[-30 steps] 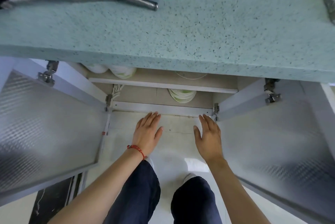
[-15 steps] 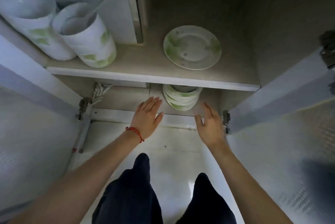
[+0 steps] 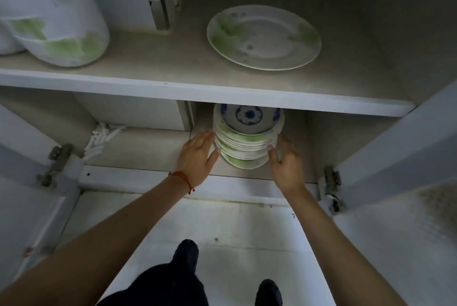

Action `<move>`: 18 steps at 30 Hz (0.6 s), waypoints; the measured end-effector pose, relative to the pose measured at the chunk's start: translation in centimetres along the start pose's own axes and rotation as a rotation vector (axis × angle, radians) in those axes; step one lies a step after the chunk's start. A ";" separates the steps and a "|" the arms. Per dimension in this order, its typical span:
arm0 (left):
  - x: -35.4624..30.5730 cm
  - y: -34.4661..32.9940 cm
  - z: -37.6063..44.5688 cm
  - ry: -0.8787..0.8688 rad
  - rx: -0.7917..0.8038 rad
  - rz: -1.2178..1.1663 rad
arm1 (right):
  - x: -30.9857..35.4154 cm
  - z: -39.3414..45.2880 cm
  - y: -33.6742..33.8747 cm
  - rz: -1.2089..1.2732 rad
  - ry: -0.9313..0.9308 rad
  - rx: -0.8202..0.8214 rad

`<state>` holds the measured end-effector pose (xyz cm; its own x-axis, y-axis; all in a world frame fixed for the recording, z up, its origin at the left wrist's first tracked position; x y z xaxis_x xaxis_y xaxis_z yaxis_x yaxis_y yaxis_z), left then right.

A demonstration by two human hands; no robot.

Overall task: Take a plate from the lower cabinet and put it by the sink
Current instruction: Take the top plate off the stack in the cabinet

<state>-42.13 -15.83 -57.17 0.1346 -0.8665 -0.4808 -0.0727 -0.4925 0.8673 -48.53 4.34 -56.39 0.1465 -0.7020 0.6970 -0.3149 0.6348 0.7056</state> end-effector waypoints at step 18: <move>2.2 -3.3 9.5 0.074 -0.154 -0.173 | -3.1 8.0 -1.8 -0.050 -0.067 -0.209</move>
<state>-50.93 -16.91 -62.36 0.2048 -0.7591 -0.6179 0.1084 -0.6098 0.7851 -55.88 2.78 -60.83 0.0926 -0.7497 0.6552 -0.1070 0.6467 0.7552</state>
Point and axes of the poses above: each hand's wrist, its own z-axis towards the middle knuckle, its own y-axis out of the back of the hand, x = y × z, the point moved 10 cm from there along z, towards the middle knuckle, and after that the axes turned 11 degrees about x, right-handed, at the moved point
